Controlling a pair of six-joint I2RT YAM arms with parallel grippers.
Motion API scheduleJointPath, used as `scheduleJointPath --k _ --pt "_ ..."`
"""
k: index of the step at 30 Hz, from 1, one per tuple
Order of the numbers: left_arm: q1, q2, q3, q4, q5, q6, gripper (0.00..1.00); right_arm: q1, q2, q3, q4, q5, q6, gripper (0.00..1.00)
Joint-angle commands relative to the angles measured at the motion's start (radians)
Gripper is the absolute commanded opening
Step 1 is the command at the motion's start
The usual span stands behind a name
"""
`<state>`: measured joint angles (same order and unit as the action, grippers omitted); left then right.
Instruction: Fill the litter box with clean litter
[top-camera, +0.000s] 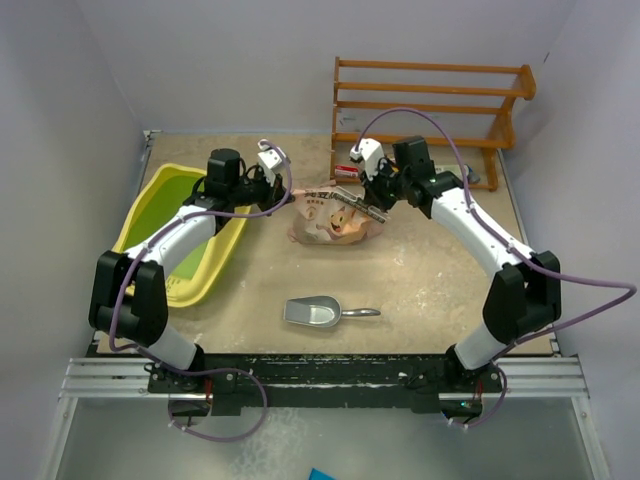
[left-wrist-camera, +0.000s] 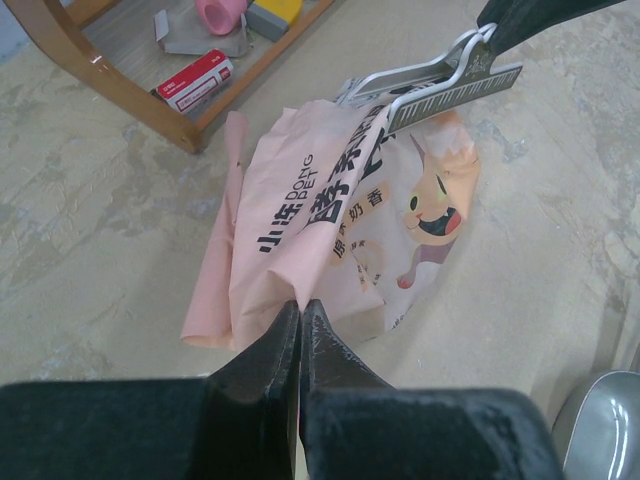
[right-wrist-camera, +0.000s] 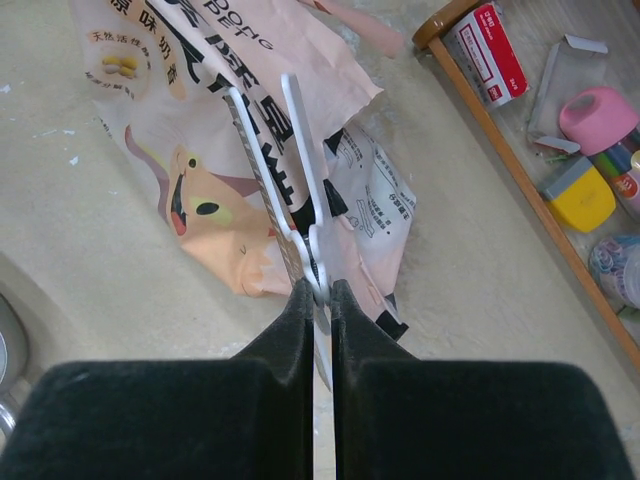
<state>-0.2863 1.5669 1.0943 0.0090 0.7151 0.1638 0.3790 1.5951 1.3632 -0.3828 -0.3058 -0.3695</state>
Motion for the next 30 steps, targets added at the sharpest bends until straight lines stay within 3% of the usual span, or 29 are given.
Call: scheduleJointPath --k 1,10,16,22,26,30 --pt "-0.013 -0.006 0.033 0.054 0.077 -0.030 0.00 -0.003 -0.054 -0.013 0.055 0.019 0.026 0.00" --pt "-0.012 -0.011 0.033 0.053 0.073 -0.033 0.00 -0.048 -0.187 -0.068 0.077 0.135 0.139 0.00" --pt "-0.014 -0.021 0.033 0.045 0.063 -0.037 0.00 -0.154 -0.297 -0.204 0.082 0.428 0.293 0.00" --pt "-0.018 -0.039 0.030 0.035 0.045 -0.034 0.00 -0.296 -0.254 -0.342 0.029 0.494 0.484 0.00" --pt "-0.020 -0.049 0.023 0.028 0.041 -0.037 0.00 -0.380 -0.224 -0.467 0.089 0.474 0.583 0.00" --pt "-0.021 -0.052 0.020 0.035 0.051 -0.044 0.08 -0.421 -0.233 -0.543 0.178 0.434 0.616 0.00"
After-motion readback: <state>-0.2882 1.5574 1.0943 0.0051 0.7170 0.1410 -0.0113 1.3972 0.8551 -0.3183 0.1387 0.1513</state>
